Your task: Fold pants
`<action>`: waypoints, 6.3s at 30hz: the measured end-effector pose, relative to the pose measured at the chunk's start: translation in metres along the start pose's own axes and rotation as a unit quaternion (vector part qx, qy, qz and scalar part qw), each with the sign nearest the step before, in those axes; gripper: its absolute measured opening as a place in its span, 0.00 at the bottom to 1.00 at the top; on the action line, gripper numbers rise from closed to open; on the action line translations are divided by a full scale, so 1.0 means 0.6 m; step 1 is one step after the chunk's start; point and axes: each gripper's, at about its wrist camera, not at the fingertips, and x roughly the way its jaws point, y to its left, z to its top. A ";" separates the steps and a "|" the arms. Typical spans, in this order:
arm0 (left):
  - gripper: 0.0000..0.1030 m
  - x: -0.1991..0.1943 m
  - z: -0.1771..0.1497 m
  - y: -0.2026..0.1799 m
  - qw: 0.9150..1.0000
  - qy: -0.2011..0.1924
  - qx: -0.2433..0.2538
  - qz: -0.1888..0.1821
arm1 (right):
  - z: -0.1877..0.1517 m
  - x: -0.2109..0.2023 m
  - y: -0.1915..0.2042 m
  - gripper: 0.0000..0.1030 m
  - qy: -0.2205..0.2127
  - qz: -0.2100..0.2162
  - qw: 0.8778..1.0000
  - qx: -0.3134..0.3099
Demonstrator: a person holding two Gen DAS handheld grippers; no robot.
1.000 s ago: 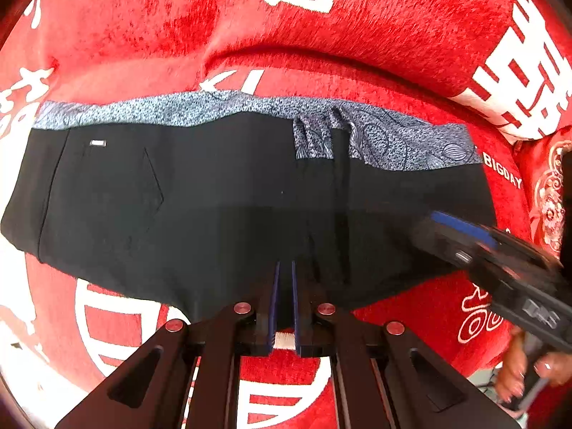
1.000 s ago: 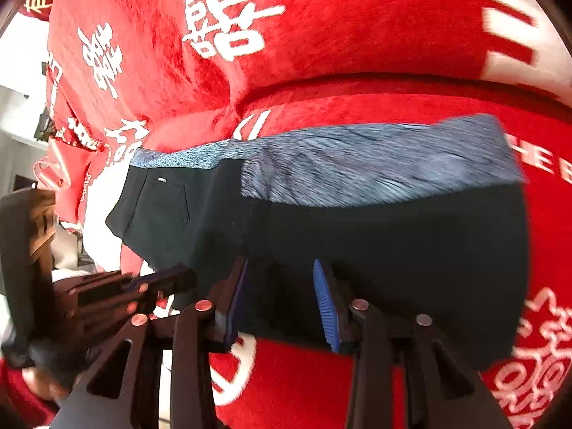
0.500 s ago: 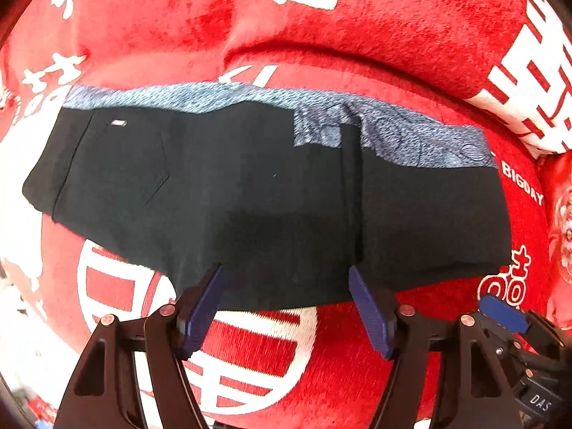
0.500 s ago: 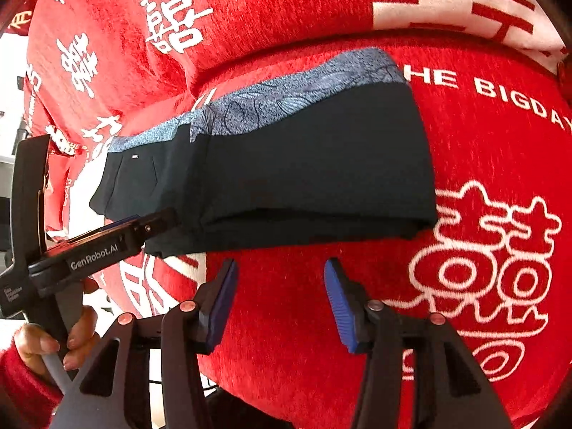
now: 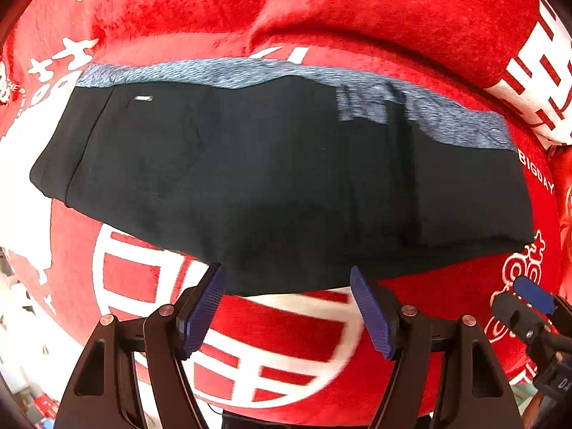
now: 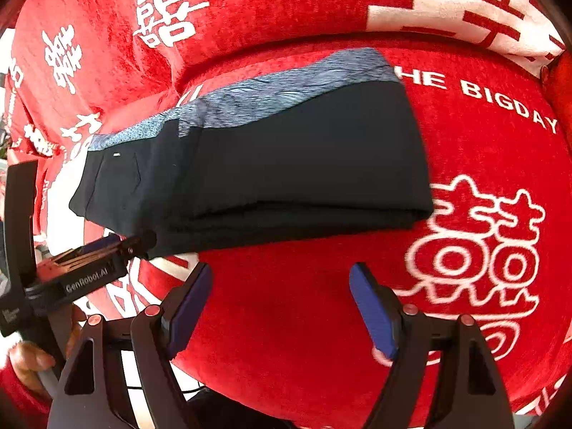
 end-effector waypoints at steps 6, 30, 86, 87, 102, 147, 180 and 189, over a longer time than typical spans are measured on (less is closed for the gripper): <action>0.71 -0.006 0.013 0.095 1.000 0.002 0.019 0.009 | 0.010 0.023 0.094 0.79 -0.016 -0.014 1.000 0.012; 0.71 0.033 0.034 0.430 0.988 -0.009 -0.153 -0.032 | 0.056 0.219 0.329 0.86 0.071 -0.051 0.995 -0.054; 0.41 0.073 0.104 0.396 0.970 -0.096 -0.202 -0.093 | 0.053 0.183 0.317 1.00 0.057 -0.015 0.996 -0.073; 0.37 0.066 0.103 0.389 0.975 -0.102 -0.181 -0.077 | 0.064 0.171 0.312 1.00 0.054 -0.008 0.996 -0.063; 0.34 0.015 0.080 0.248 0.971 -0.188 0.072 0.132 | 0.289 0.174 0.630 0.97 0.188 0.091 0.956 -0.204; 0.35 -0.123 -0.071 -0.333 0.889 -0.256 0.379 0.019 | 0.157 -0.103 -0.055 0.19 -0.009 0.284 0.956 0.074; 0.78 -0.106 -0.028 -0.179 0.991 -0.085 0.092 0.049 | 0.088 -0.023 -0.134 0.55 0.021 0.010 1.000 0.018; 0.78 -0.078 -0.005 -0.122 0.996 -0.058 0.035 0.065 | 0.076 -0.065 -0.122 0.53 -0.003 -0.008 1.000 0.019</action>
